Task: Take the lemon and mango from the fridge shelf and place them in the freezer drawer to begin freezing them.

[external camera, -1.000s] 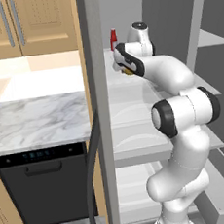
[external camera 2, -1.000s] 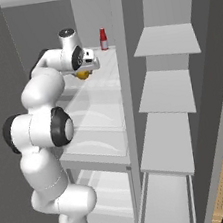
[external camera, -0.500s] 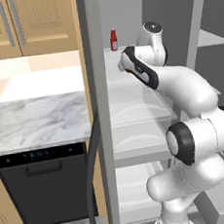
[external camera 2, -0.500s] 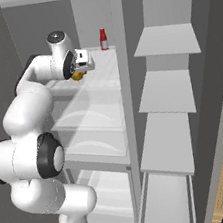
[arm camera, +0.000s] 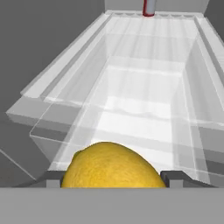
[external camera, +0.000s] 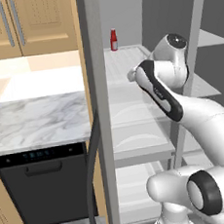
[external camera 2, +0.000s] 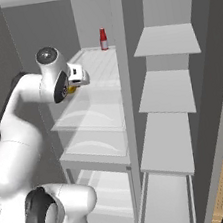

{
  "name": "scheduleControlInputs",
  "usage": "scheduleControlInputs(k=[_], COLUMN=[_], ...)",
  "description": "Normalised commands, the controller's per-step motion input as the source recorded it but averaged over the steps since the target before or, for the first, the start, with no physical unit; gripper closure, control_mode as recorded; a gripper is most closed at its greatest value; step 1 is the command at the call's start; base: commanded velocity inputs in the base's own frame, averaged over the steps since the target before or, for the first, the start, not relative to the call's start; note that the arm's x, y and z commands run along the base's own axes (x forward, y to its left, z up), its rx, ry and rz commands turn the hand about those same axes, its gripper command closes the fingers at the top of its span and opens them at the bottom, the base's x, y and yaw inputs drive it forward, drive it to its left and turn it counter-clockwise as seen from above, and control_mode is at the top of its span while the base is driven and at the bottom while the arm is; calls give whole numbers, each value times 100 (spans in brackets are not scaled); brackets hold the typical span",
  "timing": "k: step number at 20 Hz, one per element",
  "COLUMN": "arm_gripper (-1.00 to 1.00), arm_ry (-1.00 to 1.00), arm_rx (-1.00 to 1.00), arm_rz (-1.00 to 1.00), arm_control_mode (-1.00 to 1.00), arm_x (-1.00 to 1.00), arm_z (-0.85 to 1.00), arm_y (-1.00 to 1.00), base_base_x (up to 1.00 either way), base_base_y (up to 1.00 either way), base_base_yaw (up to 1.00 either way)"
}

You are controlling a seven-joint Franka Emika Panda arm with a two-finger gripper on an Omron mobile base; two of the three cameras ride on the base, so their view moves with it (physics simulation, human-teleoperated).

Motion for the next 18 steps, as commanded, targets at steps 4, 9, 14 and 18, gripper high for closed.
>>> scheduleControlInputs(k=[4, 9, 14, 18], arm_gripper=[100, 100, 100, 100], arm_ry=[0, 0, 8, 11], arm_rx=[7, 4, 0, 0], arm_rz=[0, 0, 0, 0], arm_control_mode=[-100, -100, -100, -100], arm_x=[-97, -71, -25, -18], arm_z=[0, -3, -18, -22], arm_y=[-4, -8, -3, -2], base_base_x=[0, 0, 0, 0], base_base_y=[0, 0, 0, 0], base_base_yaw=[0, 0, 0, 0])
